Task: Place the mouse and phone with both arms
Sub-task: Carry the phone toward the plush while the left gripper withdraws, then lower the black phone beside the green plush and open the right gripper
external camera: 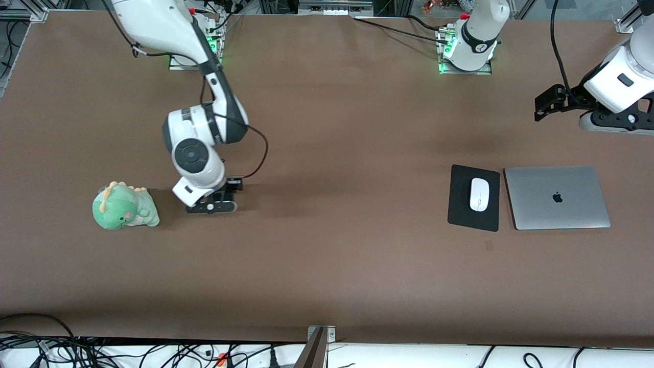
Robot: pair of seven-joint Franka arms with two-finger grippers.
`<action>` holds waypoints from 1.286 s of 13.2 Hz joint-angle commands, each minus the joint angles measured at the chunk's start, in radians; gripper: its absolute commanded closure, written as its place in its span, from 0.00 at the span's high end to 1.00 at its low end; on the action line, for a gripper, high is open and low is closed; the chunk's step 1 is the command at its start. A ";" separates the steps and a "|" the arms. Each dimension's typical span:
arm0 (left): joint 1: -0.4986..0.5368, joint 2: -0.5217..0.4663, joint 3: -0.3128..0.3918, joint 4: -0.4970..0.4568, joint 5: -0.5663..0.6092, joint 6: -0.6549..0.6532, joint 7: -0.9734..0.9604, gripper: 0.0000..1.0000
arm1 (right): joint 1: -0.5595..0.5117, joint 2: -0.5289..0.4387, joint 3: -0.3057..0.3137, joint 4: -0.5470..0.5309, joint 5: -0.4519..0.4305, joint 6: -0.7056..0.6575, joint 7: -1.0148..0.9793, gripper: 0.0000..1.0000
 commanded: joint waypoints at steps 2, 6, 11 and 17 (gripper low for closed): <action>-0.001 -0.025 -0.010 -0.024 0.029 0.022 -0.020 1.00 | -0.080 0.010 0.011 -0.059 0.054 0.099 -0.155 0.46; 0.003 -0.022 -0.010 -0.032 0.028 0.022 -0.020 1.00 | -0.114 0.071 0.016 -0.108 0.144 0.248 -0.249 0.49; 0.003 -0.022 -0.008 -0.023 0.029 0.025 -0.006 1.00 | -0.108 -0.022 0.017 -0.078 0.145 0.103 -0.160 1.00; 0.006 -0.022 -0.008 -0.023 0.029 0.025 -0.006 1.00 | -0.104 -0.365 -0.013 -0.015 0.122 -0.281 -0.082 1.00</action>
